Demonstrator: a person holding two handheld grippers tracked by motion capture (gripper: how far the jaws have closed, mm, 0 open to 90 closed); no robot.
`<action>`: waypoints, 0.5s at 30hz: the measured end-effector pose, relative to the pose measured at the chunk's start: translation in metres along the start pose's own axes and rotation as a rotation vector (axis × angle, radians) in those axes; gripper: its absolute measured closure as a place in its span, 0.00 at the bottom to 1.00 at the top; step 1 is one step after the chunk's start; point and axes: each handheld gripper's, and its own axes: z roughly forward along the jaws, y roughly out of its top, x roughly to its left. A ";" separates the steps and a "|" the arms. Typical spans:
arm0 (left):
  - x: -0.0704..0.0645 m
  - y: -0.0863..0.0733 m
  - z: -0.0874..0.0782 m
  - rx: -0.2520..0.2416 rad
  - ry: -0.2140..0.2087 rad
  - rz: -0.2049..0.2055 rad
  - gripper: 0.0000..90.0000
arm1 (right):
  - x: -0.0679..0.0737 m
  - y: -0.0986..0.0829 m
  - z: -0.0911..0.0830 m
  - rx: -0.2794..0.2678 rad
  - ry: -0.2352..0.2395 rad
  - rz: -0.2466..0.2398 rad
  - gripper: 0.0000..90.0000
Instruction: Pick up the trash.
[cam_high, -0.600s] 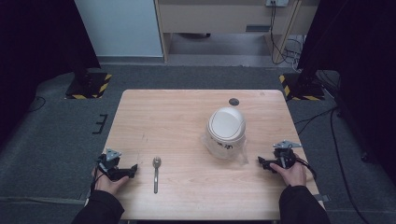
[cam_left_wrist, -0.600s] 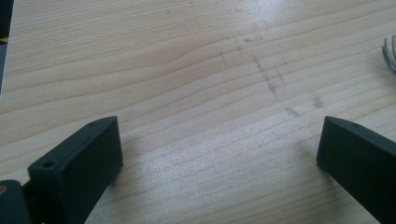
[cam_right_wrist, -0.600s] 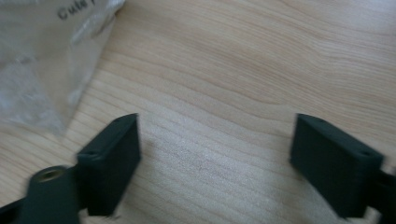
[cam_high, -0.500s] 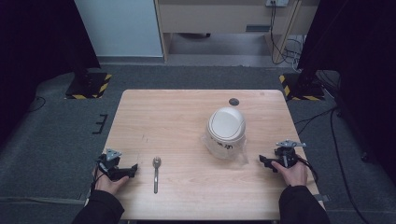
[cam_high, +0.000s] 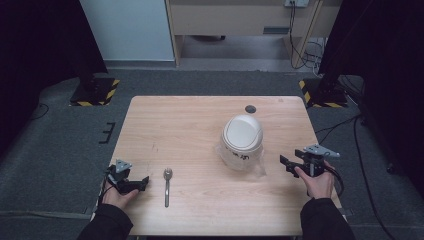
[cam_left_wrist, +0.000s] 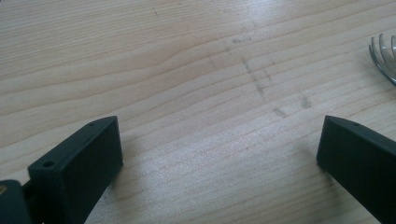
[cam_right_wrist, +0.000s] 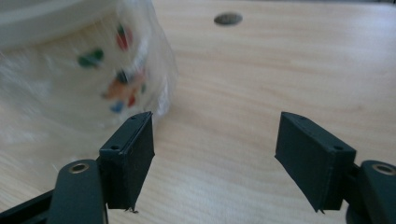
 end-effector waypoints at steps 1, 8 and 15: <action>0.000 0.000 0.000 0.000 0.000 0.001 0.00 | 0.001 0.003 -0.003 -0.019 -0.001 0.001 0.30; 0.000 0.000 0.000 0.000 -0.006 0.010 0.00 | 0.015 0.021 -0.021 -0.091 0.015 -0.036 0.28; -0.001 0.000 0.001 0.000 -0.009 0.013 0.00 | 0.030 0.046 -0.039 -0.171 0.022 -0.061 0.27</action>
